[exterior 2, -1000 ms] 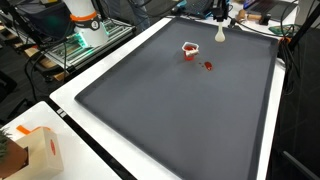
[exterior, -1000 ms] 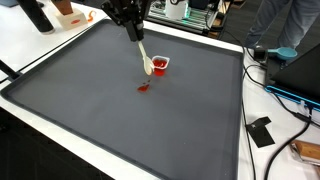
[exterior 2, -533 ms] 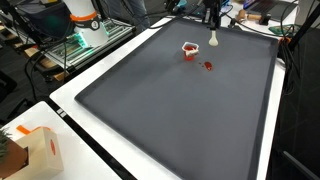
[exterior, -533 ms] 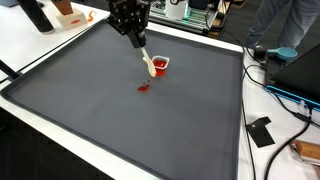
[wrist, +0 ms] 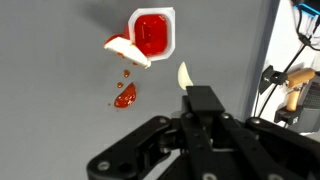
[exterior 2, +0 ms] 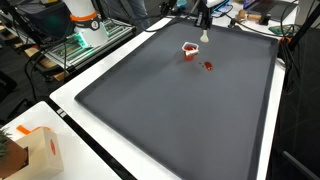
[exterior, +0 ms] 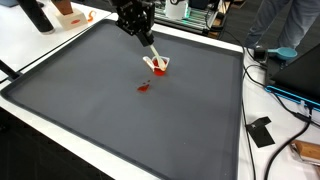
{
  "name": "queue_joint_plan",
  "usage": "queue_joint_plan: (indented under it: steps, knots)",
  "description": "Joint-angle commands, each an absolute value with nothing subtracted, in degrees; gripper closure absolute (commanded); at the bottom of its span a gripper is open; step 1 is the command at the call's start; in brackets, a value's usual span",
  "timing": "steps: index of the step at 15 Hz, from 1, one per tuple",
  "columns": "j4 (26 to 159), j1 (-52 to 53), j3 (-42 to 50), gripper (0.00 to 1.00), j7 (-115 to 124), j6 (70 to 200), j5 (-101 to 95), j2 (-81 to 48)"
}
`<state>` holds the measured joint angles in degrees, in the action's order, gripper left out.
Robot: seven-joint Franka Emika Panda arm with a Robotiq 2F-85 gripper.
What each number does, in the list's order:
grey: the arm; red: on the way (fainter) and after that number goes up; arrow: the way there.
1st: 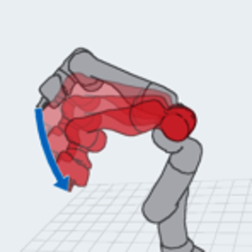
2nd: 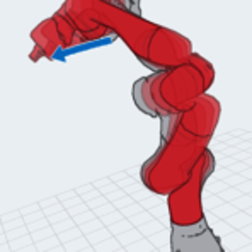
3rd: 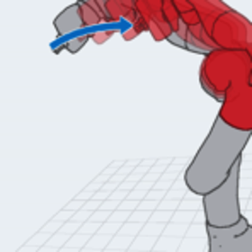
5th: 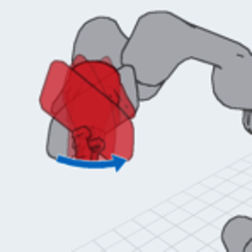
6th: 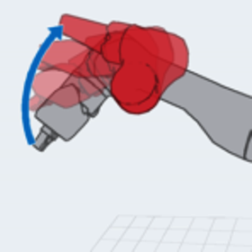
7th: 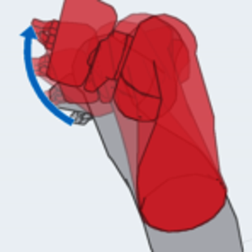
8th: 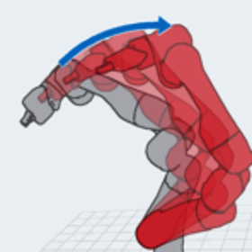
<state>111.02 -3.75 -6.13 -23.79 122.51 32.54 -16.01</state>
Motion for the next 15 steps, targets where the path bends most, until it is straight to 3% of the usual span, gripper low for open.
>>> queue_joint_plan:
  steps: [1,15]
  knots:
    - [110.73,-4.72,-5.94,0.97,-24.44,119.32,34.96,-16.59]
    - [110.96,-4.92,-4.74,0.97,-25.71,120.64,35.16,-16.57]
